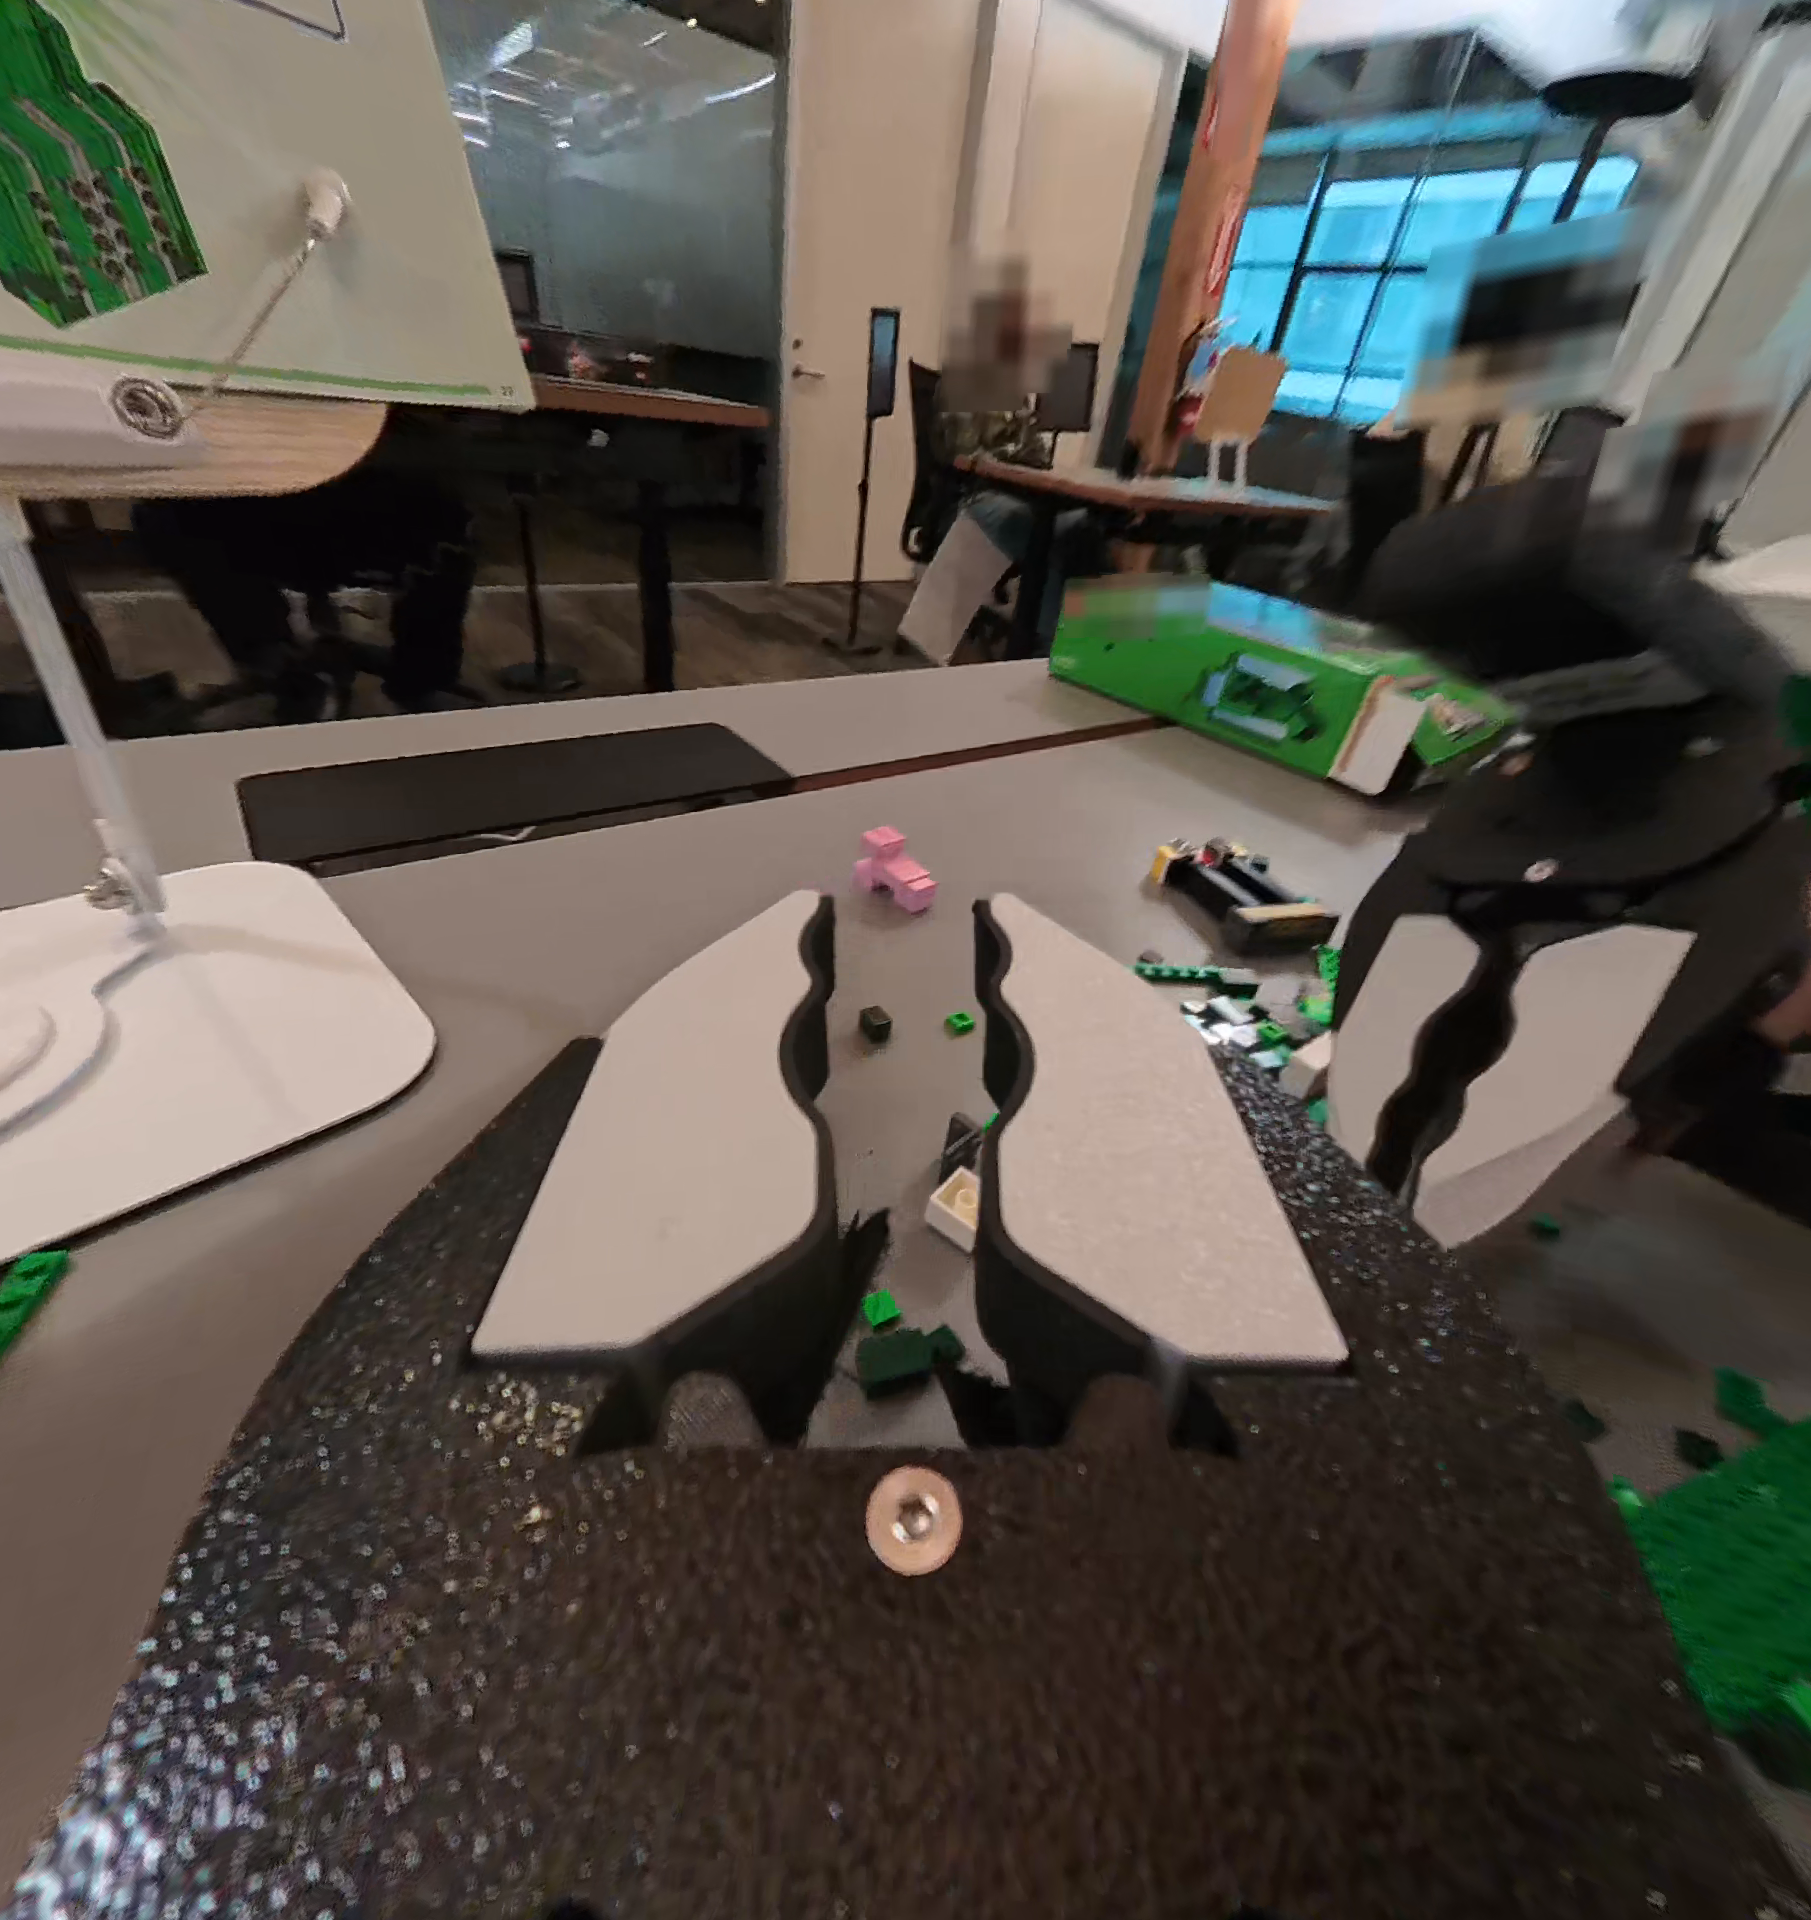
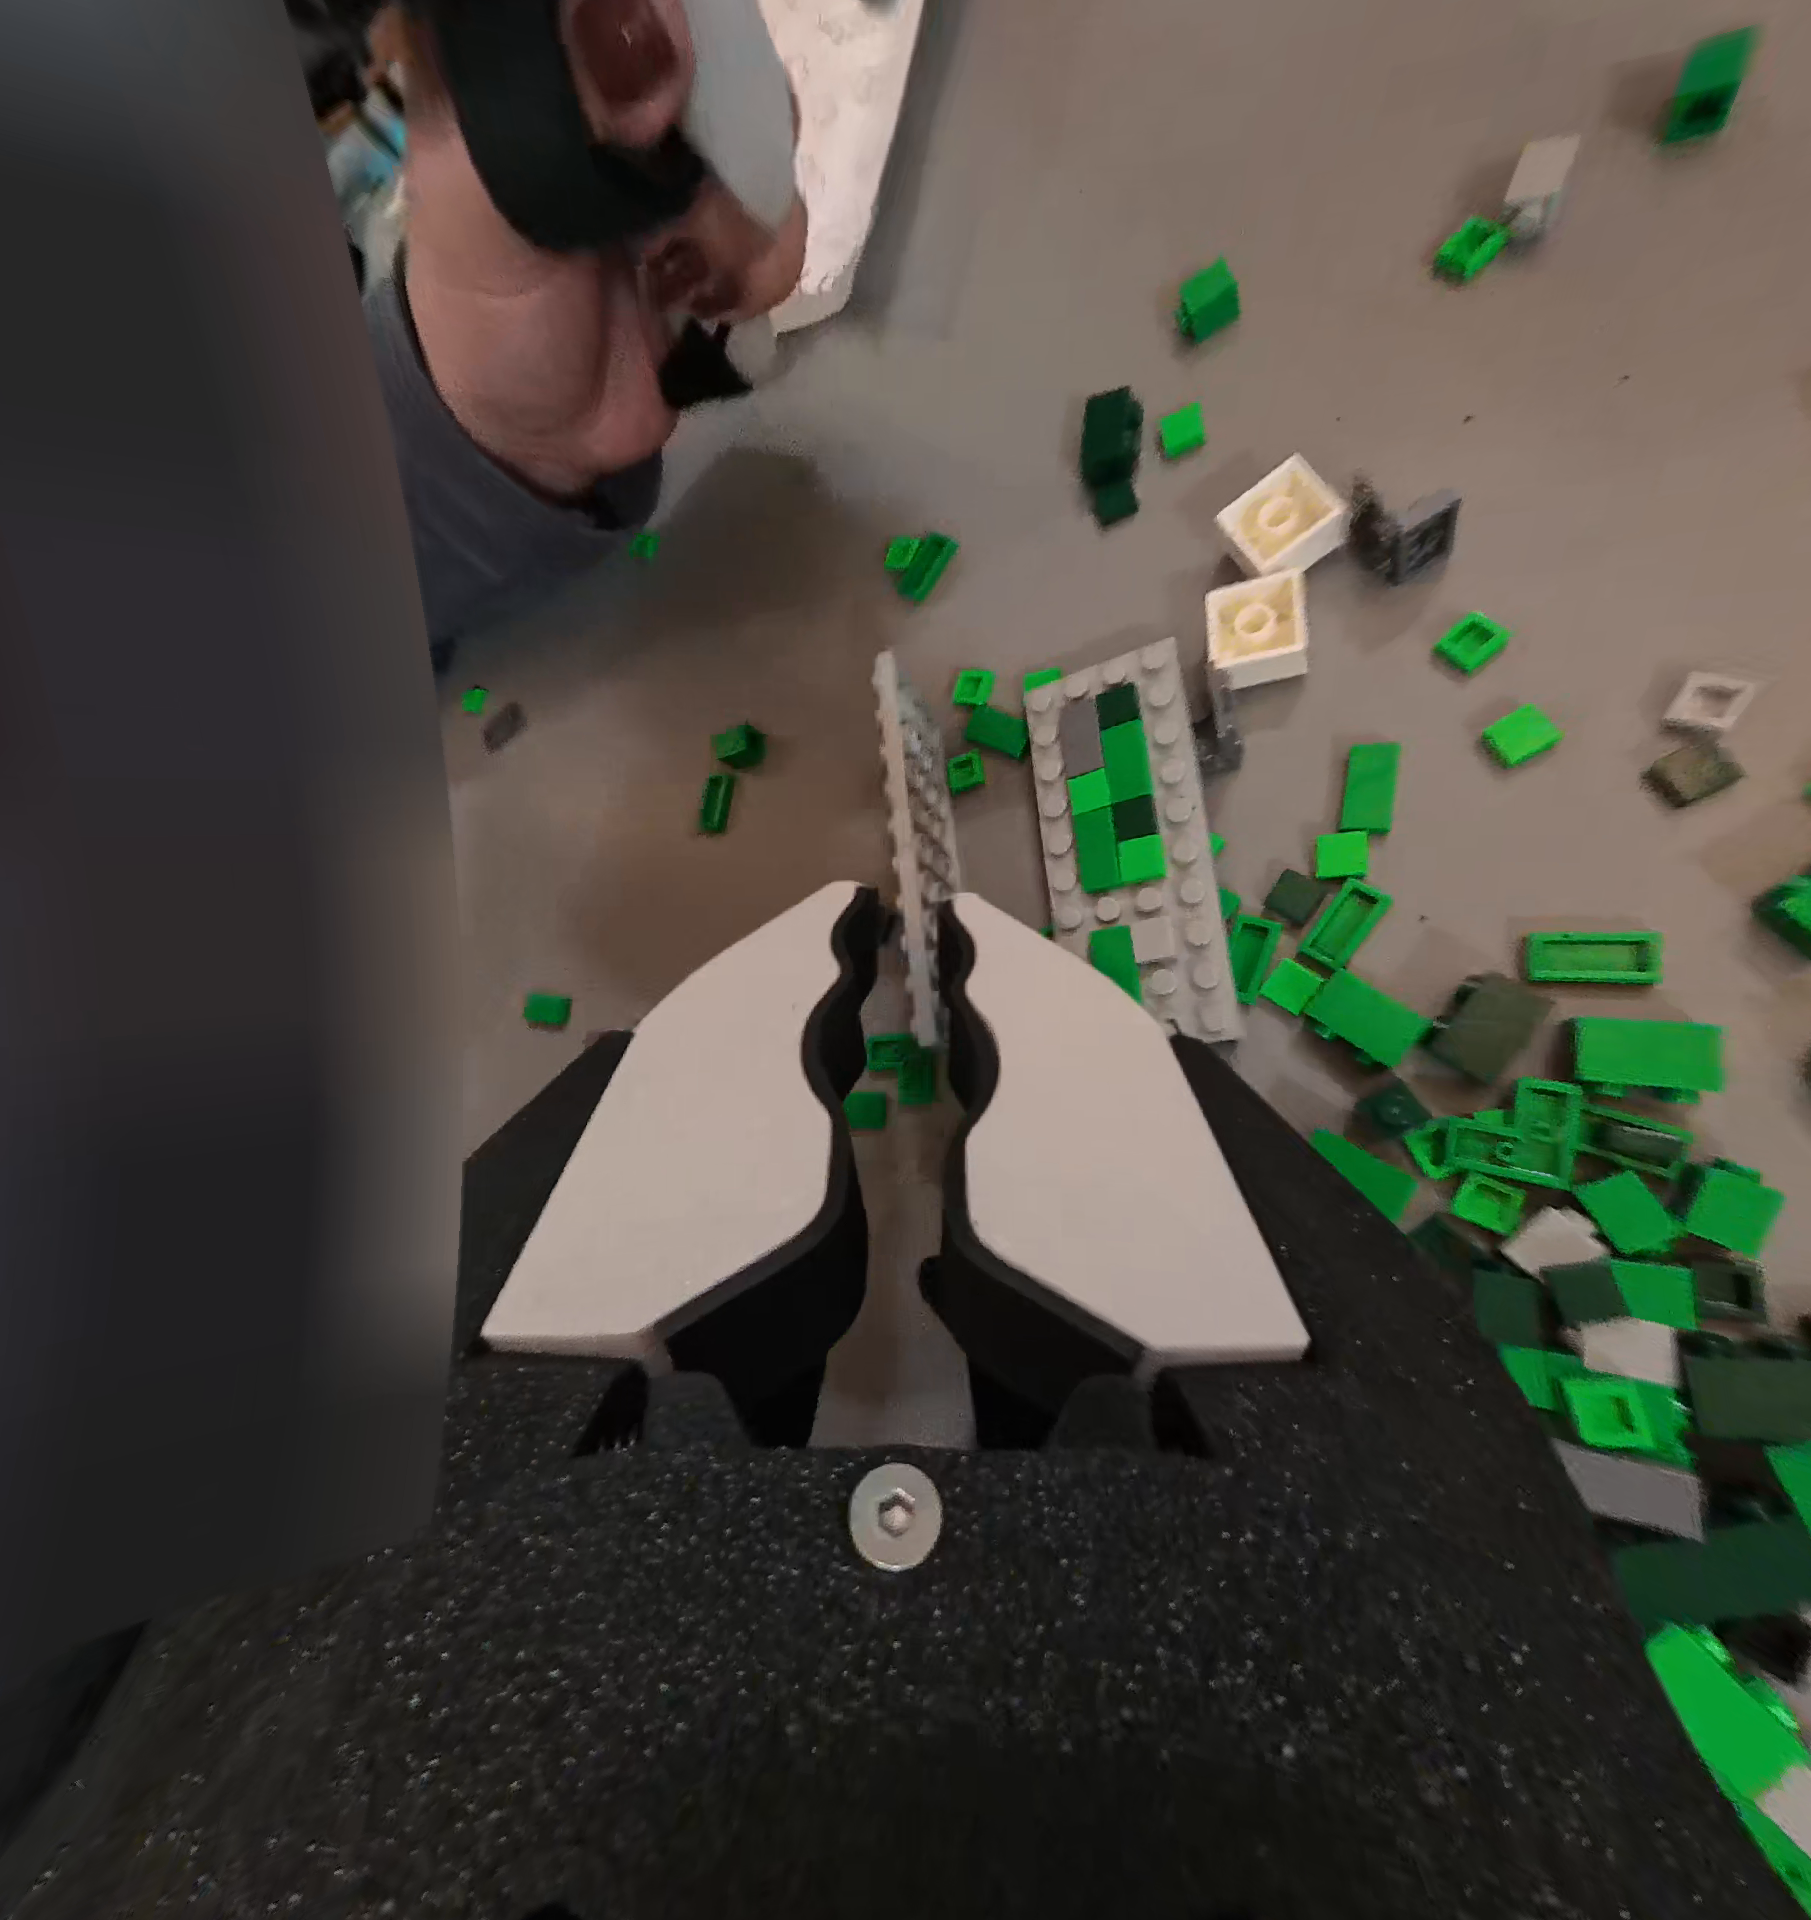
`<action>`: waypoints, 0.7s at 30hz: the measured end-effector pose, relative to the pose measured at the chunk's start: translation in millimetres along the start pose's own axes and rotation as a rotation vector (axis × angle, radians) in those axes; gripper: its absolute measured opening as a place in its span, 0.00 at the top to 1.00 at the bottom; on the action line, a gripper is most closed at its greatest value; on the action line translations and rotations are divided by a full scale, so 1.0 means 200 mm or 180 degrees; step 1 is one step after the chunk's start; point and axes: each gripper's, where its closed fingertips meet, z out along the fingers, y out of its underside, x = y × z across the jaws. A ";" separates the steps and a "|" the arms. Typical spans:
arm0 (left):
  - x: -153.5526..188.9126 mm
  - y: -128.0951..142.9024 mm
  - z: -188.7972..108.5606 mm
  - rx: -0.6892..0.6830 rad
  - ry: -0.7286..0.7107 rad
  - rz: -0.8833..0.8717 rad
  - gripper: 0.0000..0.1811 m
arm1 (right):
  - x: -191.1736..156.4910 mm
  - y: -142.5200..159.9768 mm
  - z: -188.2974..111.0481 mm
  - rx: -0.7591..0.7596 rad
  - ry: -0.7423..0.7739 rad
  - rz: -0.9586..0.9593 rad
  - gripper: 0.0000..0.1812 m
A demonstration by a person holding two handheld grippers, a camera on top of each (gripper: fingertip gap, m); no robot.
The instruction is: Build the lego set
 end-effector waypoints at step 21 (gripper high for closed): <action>0.13 0.08 -0.01 -0.0431 0.0907 0.0112 0.90 | -0.17 0.15 0.14 -0.0344 0.0597 -0.2429 0.82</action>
